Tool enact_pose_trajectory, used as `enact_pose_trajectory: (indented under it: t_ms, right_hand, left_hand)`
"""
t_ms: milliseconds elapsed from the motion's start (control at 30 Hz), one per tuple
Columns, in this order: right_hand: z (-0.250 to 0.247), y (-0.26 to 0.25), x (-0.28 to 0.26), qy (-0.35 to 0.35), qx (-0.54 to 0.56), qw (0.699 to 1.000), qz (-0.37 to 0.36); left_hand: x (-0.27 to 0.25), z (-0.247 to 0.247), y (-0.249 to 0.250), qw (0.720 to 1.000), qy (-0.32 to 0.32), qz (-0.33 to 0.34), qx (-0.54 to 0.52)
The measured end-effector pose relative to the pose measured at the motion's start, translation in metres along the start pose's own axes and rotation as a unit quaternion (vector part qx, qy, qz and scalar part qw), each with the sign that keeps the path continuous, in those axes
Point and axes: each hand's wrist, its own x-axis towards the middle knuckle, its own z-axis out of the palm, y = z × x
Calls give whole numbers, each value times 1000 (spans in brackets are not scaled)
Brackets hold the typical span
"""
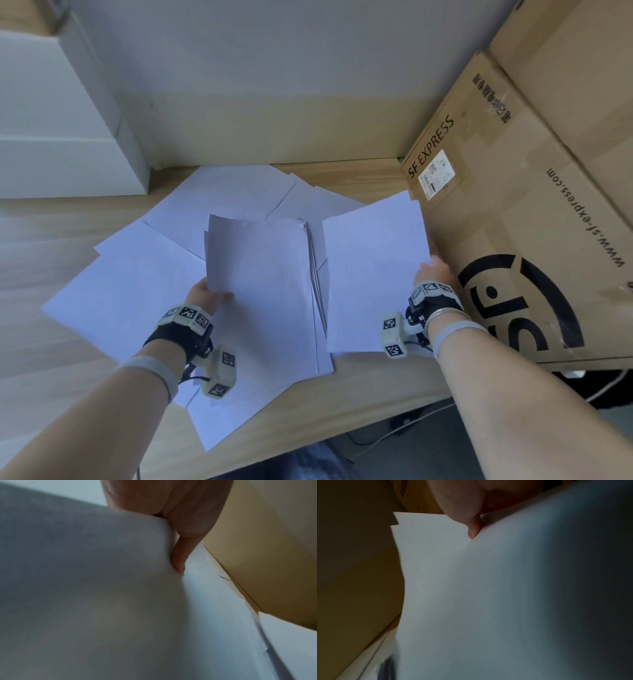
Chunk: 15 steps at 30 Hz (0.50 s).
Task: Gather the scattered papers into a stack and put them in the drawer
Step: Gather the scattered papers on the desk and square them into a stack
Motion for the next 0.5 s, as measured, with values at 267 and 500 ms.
enact_pose_trajectory:
  t_ms: [267,500]
  right_hand:
    - [13,-27,-11,-38,-51,997,-38]
    - [87,-37,-46,-209,-166,962,-66]
  left_hand:
    - [-1,1,2,1000,0,0,4]
    - [-5,6,5,1000,15,-3,3]
